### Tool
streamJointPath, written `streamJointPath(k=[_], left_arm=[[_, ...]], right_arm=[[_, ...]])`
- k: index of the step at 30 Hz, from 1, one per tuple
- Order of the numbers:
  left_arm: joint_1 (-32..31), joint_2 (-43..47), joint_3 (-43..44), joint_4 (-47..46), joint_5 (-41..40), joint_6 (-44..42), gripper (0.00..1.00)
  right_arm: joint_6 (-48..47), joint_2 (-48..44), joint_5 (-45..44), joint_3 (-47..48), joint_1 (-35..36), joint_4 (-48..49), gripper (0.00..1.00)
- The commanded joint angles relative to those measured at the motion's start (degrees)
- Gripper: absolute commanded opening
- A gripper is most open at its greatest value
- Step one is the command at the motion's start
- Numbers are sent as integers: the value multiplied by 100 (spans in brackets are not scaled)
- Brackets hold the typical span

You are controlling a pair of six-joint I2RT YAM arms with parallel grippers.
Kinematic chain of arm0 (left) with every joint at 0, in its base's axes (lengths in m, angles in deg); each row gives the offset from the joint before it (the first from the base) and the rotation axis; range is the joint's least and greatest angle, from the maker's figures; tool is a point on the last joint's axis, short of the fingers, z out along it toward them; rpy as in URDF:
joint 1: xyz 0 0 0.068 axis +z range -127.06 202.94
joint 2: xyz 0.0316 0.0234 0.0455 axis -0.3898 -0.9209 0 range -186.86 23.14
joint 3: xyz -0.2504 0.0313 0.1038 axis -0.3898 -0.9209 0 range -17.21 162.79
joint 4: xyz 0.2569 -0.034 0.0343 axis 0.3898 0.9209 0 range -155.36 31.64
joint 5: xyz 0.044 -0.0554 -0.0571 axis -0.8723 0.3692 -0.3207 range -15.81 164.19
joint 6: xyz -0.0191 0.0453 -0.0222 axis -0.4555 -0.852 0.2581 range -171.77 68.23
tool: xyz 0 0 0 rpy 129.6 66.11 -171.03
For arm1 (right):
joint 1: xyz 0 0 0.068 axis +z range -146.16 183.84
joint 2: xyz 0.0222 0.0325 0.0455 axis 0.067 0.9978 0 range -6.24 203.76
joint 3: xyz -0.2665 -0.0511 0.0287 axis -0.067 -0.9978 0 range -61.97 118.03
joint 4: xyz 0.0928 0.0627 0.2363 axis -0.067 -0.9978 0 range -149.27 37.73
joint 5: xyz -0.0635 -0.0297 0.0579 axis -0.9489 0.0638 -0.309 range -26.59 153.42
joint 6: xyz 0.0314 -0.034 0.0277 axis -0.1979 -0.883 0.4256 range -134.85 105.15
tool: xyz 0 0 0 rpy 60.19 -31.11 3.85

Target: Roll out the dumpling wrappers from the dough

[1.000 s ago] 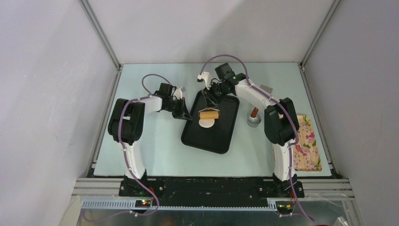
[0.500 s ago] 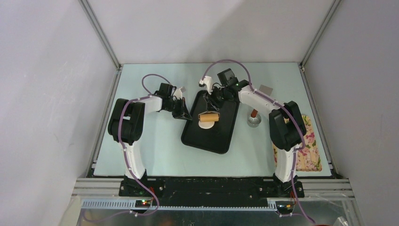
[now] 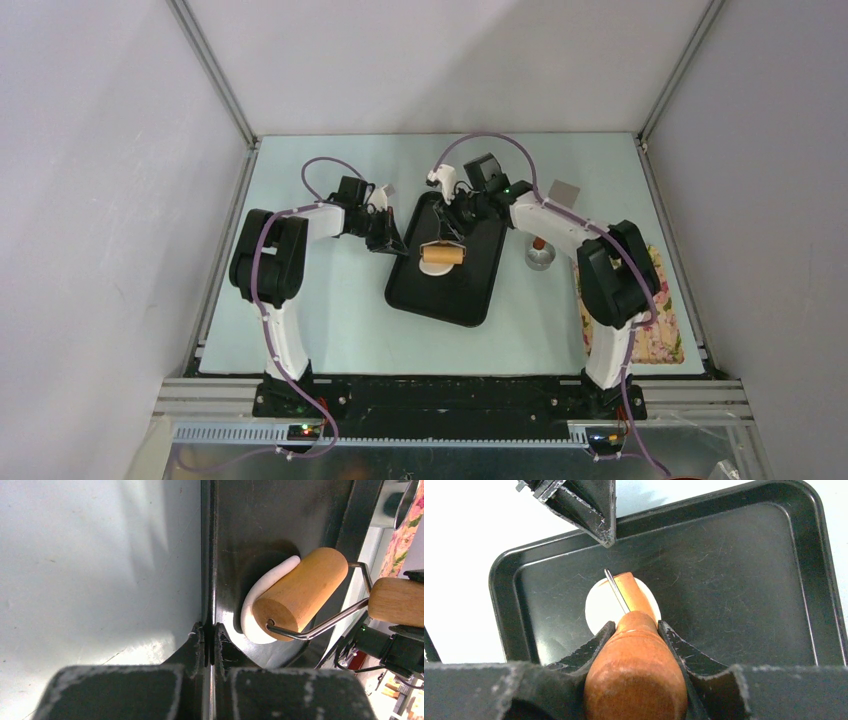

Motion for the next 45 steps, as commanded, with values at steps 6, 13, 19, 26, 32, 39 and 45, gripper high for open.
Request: streamJointPath(k=[6, 13, 19, 26, 32, 39, 45], left_arm=[[55, -230, -86, 537, -427, -87, 0], [51, -231, -80, 539, -433, -82, 0], [50, -237, -78, 539, -437, -76, 0], [55, -226, -86, 536, -444, -82, 0], [51, -212, -87, 543, -440, -89, 0], [55, -211, -87, 535, -434, -91, 0], [52, -202, -88, 535, -435, -94, 0]], right_arm=[[547, -332, -1364, -1317, 494, -187, 0], [559, -1078, -1324, -1098, 513, -17, 0], [971, -1226, -628, 110, 229, -638, 0], [1120, -937, -429, 198, 349, -477, 0], [1028, -624, -422, -176, 352, -346, 0], [665, -532, -660, -657, 483, -370, 0], [509, -583, -434, -976, 631, -588, 0]])
